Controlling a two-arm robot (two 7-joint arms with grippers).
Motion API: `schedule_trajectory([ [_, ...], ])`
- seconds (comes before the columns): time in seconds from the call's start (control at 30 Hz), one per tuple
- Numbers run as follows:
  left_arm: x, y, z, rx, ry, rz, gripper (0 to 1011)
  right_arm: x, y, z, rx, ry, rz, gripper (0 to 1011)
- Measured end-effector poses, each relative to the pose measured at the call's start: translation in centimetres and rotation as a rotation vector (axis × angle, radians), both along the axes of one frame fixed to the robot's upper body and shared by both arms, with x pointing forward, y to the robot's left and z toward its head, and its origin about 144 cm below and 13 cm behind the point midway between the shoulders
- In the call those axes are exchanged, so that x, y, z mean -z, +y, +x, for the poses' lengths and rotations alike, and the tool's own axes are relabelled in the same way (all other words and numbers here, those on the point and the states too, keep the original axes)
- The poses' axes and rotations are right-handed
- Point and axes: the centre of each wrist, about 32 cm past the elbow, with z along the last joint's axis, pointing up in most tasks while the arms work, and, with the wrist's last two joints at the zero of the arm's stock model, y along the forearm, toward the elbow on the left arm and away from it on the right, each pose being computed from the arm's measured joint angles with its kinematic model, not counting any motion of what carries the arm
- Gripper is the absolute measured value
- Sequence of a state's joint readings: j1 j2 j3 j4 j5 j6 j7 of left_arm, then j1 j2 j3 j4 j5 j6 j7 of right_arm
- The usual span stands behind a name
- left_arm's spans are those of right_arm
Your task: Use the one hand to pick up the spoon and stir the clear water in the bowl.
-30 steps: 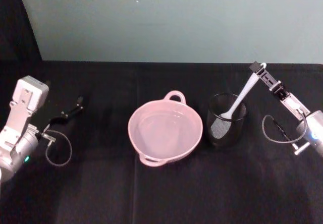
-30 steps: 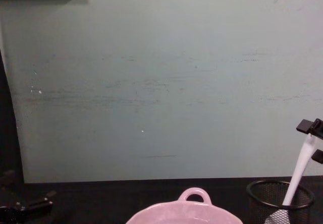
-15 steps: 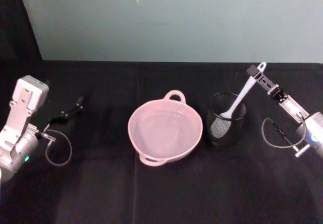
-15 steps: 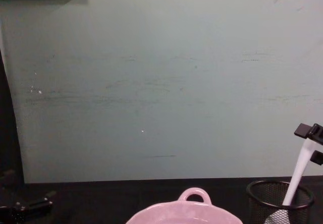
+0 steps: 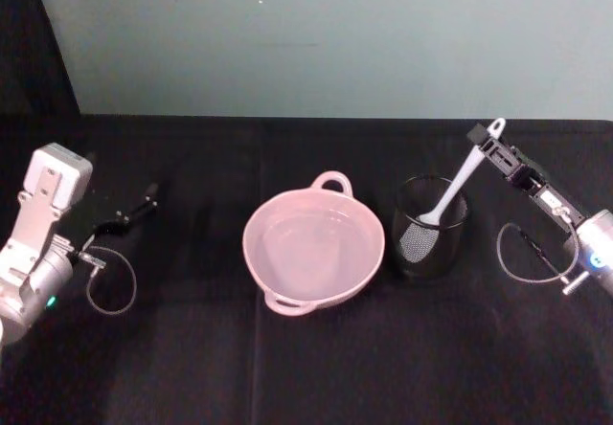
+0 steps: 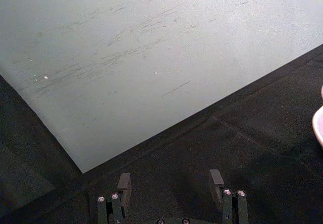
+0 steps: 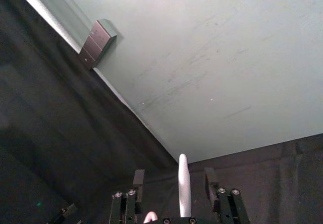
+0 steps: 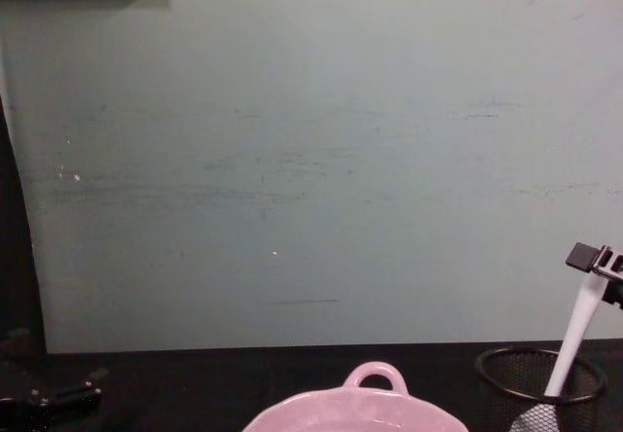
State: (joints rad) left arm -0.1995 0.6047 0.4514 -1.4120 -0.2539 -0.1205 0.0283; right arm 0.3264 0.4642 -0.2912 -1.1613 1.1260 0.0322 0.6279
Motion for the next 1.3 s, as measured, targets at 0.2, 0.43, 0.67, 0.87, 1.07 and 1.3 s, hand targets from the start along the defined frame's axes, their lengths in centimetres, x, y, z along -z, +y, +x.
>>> schedule_trajectory([
  [0.2,0.0,0.0,0.0,0.000,0.000,0.000,1011,-0.3,-0.1,0.1,-0.001,-0.010,-0.014,553],
  [0.43,0.0,0.0,0.0,0.000,0.000,0.000,1011,-0.3,-0.2,0.1,-0.002,-0.013,-0.021,349],
  [0.67,0.0,0.0,0.0,0.000,0.000,0.000,1011,-1.1,-0.2,0.0,-0.002,-0.040,-0.065,123],
  [0.87,0.0,0.0,0.0,0.000,0.000,0.000,1011,-3.0,0.1,-0.3,-0.010,-0.095,-0.154,110],
  [1.07,0.0,0.0,0.0,0.000,0.000,0.000,1011,-5.9,0.7,-0.4,-0.027,-0.175,-0.260,110],
  [1.3,0.0,0.0,0.0,0.000,0.000,0.000,1011,-9.8,1.5,-0.3,-0.064,-0.256,-0.366,110],
])
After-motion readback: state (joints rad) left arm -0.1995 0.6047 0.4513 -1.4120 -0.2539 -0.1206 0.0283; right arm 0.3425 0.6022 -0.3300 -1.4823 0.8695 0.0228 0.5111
